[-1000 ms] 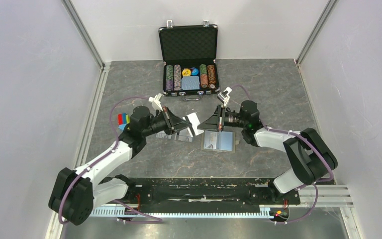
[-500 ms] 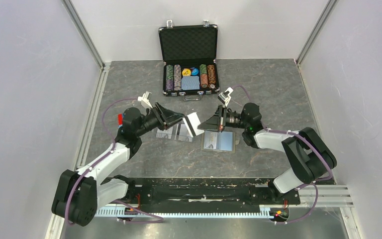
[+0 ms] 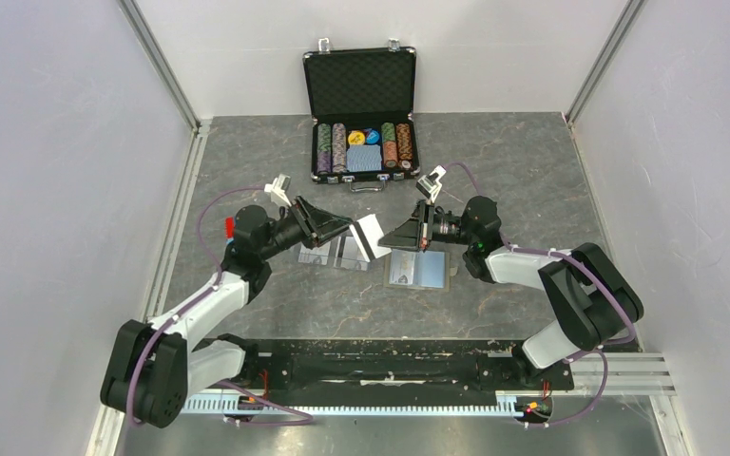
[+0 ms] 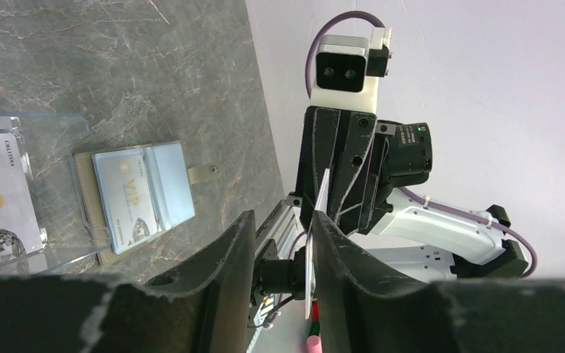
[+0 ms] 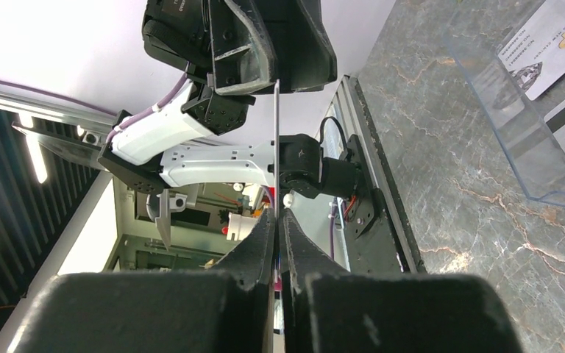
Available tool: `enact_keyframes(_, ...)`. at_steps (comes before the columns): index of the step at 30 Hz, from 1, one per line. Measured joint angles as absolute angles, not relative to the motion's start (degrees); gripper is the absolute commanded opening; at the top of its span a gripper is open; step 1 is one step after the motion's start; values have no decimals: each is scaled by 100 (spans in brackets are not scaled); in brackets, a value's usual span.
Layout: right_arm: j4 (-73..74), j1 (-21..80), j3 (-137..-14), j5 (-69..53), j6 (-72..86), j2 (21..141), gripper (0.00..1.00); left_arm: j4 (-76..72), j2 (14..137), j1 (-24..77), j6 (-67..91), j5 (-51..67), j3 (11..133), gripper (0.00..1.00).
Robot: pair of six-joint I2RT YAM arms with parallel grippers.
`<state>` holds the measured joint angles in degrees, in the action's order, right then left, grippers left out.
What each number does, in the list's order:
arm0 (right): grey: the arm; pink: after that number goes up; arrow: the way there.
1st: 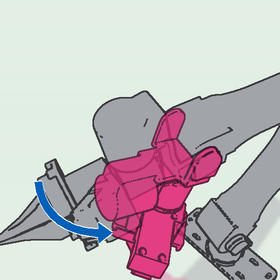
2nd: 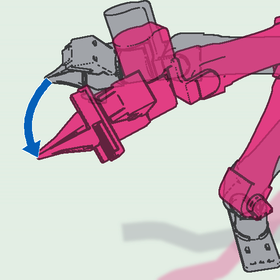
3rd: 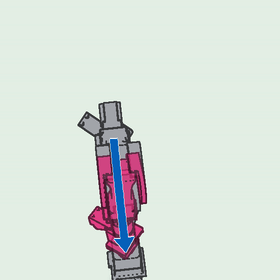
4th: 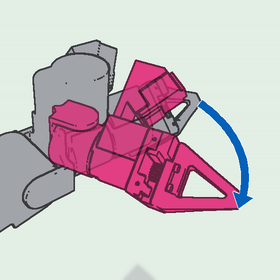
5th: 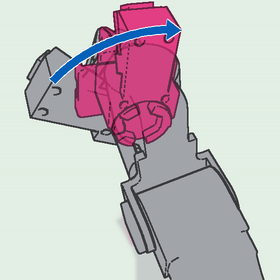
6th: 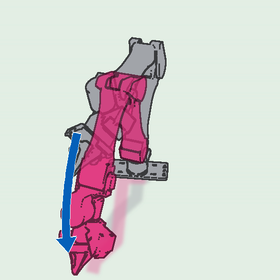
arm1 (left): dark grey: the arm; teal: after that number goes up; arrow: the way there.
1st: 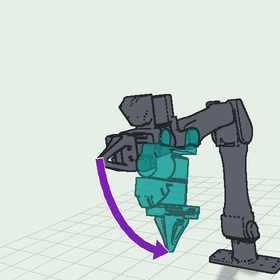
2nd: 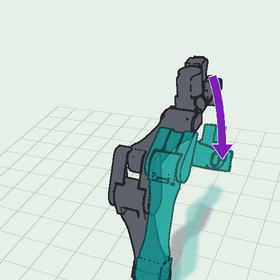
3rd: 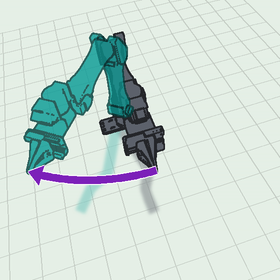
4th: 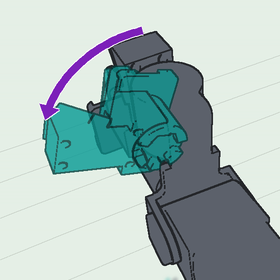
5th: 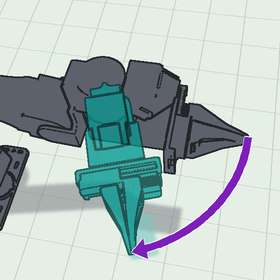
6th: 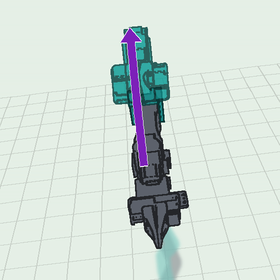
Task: Put the credit cards into the card holder
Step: Pick up the credit card from the storage box.
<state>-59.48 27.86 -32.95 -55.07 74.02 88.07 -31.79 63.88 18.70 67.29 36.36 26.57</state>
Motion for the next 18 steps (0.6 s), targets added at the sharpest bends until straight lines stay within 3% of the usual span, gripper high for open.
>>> enact_keyframes(5,-5948,2786,-3295,-5522,7415,8807,0,-3092,6198,1846,6729,3544,2657,46)
enact_keyframes(18,-5948,2775,-3297,-5522,7441,8807,0,-2904,6114,1806,6722,3463,2593,35)
